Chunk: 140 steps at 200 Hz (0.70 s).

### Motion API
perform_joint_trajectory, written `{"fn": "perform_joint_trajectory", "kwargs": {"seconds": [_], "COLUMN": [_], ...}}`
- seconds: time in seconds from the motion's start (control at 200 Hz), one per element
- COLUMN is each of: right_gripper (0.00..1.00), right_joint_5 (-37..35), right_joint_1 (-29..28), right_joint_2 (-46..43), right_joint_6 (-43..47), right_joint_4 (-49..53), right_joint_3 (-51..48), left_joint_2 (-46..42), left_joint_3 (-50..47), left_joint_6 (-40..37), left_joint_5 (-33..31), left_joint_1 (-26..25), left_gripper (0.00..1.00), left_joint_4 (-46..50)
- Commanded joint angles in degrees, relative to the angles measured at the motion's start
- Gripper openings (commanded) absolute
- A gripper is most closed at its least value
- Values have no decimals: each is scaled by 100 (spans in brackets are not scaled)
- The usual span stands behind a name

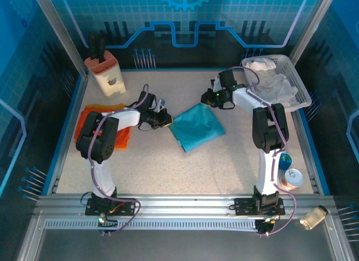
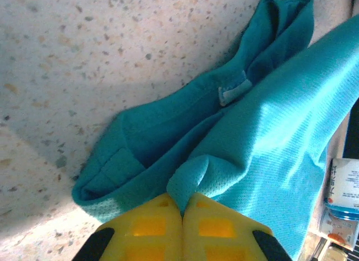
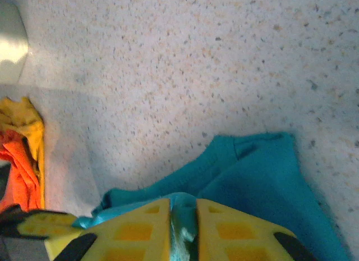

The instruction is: Fold and stack the t-shirts

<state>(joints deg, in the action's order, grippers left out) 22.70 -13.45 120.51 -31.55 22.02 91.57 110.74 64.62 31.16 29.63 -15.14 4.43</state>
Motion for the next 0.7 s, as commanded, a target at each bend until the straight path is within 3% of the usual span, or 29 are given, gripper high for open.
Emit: {"fn": "perform_joint_trajectory", "kwargs": {"seconds": [0.0, 0.2, 0.295, 0.525, 0.695], "right_gripper": [36, 70, 76, 85, 89], "right_joint_5": [-41, -57, -36, 223, 749], "right_joint_1": [-52, -52, -44, -54, -31], "right_joint_2": [239, 177, -17, -869, -1646], "right_joint_6": [99, 206, 228, 181, -353], "right_joint_4": [57, 81, 114, 50, -411], "right_joint_3": [329, 338, 201, -612, -1571], "left_joint_2": [45, 71, 7, -616, -1200], "left_joint_3": [-151, -239, -265, -333, -193], "left_joint_6": [72, 74, 40, 210, 649], "left_joint_5": [-50, -63, -113, 83, -155], "left_joint_1": [103, 214, 252, 260, -107], "left_gripper": [10, 22, 39, 38, 34], "left_joint_4": [-76, -48, 30, 230, 722]}}
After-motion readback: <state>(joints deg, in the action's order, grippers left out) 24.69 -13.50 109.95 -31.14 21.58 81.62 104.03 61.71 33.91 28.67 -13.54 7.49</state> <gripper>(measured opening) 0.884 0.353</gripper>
